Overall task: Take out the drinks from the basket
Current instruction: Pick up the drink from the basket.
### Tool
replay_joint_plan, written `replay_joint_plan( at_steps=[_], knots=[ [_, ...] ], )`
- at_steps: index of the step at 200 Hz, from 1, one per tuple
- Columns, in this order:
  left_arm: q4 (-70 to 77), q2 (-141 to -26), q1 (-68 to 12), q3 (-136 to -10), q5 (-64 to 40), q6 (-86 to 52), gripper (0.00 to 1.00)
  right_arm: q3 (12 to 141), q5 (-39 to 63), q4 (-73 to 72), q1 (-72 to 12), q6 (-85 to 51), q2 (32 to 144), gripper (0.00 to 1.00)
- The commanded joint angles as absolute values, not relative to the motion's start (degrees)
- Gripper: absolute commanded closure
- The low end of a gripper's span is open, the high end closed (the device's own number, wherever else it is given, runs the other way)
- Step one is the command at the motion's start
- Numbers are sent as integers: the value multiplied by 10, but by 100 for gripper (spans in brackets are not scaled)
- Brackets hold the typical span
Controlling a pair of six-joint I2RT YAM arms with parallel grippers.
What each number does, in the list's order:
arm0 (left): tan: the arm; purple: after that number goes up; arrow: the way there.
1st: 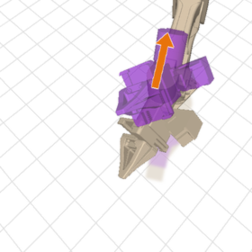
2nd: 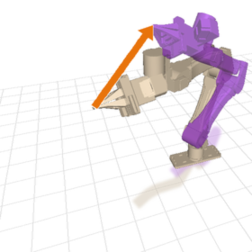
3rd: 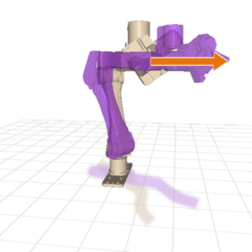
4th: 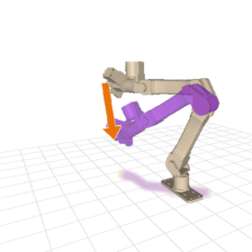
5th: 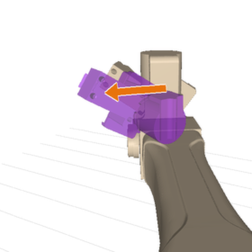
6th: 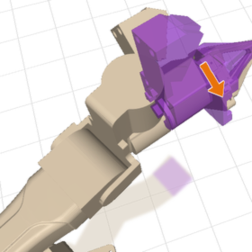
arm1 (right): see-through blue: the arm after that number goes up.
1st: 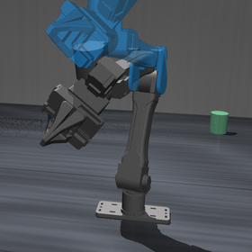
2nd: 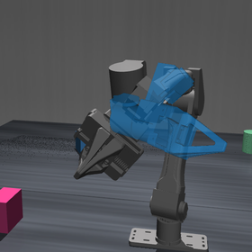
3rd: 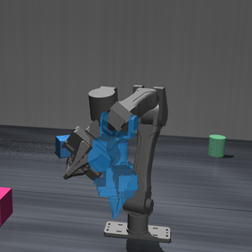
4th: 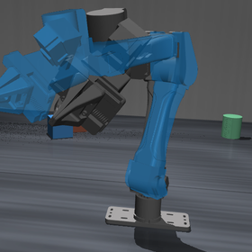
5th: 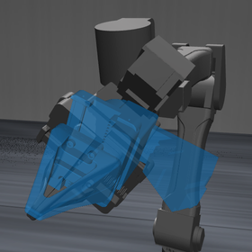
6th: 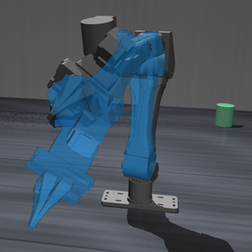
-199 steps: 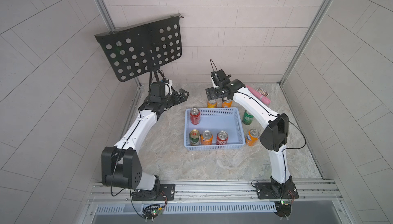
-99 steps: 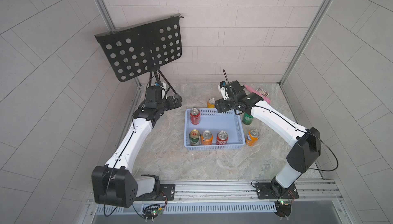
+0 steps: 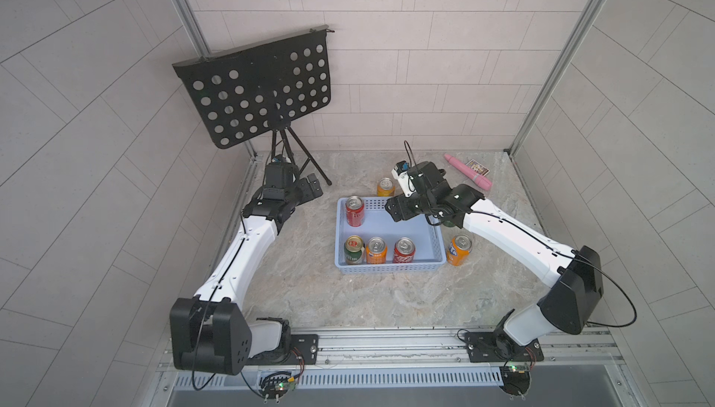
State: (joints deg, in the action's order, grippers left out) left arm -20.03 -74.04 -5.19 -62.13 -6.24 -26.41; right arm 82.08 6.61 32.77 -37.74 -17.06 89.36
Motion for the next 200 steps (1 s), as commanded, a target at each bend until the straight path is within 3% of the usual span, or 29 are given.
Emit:
replay_joint_plan(
  at_steps=[1,81,200],
  knots=[
    [-200,-734,-40,-631,-69,-279,0,853,63,315,-395,-189,923,14],
    [-165,-730,-11,-607,-104,-313,0,932,-7,297,-426,-200,1053,13],
    [-181,-801,9,-651,-261,-313,0,1063,28,311,-436,-207,1184,13]
  ],
)
